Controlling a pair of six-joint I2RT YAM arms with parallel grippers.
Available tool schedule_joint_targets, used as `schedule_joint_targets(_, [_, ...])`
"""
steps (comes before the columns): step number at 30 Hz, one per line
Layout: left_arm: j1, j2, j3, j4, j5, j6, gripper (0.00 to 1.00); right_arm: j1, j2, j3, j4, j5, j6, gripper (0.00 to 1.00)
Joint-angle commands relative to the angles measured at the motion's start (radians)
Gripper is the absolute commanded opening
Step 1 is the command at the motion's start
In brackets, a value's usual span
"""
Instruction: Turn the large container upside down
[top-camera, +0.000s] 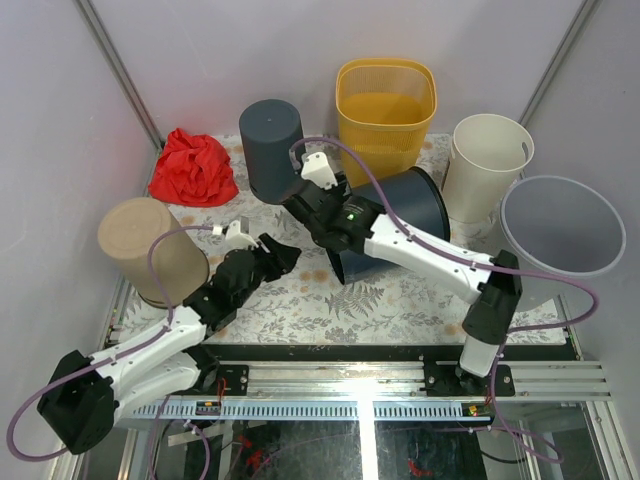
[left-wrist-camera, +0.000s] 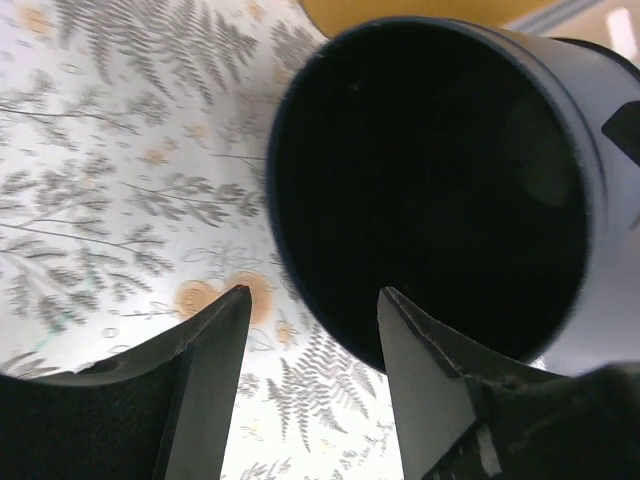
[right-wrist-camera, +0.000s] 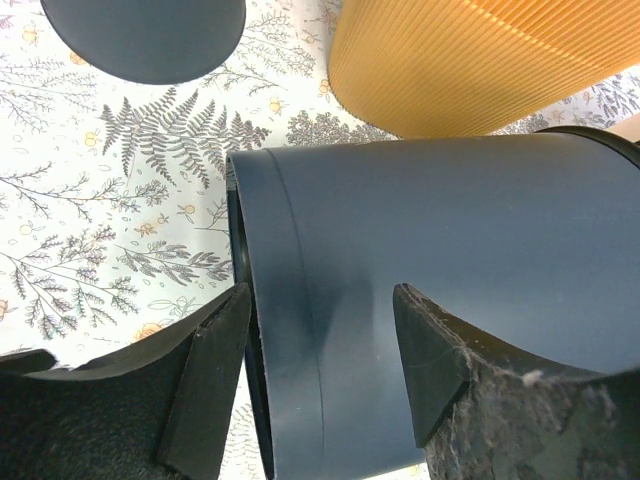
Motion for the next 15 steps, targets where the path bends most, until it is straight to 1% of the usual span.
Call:
schedule_joint_targets(1, [0.001, 0.055, -0.003, 0.229, 0.171, -0.051, 0.53, 0.002, -0.079, -0.050, 0.074, 0.002, 0.008, 0.66])
schedule_joint_targets(4, [-0.029, 0.096, -0.002, 0.344, 0.248, -0.073, 0.53, -0.015, -0.108, -0.096, 0.094, -0.010, 0.010, 0.66])
schedule_joint_targets(6, [-0.065, 0.103, 0.001, 0.399, 0.265, -0.075, 0.53, -0.033, -0.129, -0.121, 0.105, -0.026, 0.015, 0.66])
schedule_joint_targets(8, [-0.101, 0.096, -0.001, 0.426, 0.264, -0.071, 0.53, -0.055, -0.135, -0.166, 0.115, -0.044, 0.021, 0.66])
schedule_joint_targets(12, [-0.171, 0.076, -0.006, 0.451, 0.245, -0.058, 0.53, -0.107, -0.200, -0.242, 0.159, -0.102, 0.030, 0.65])
schedule_joint_targets(15, [-0.222, 0.082, -0.005, 0.484, 0.228, -0.037, 0.53, -0.127, -0.226, -0.273, 0.181, -0.121, 0.032, 0.65])
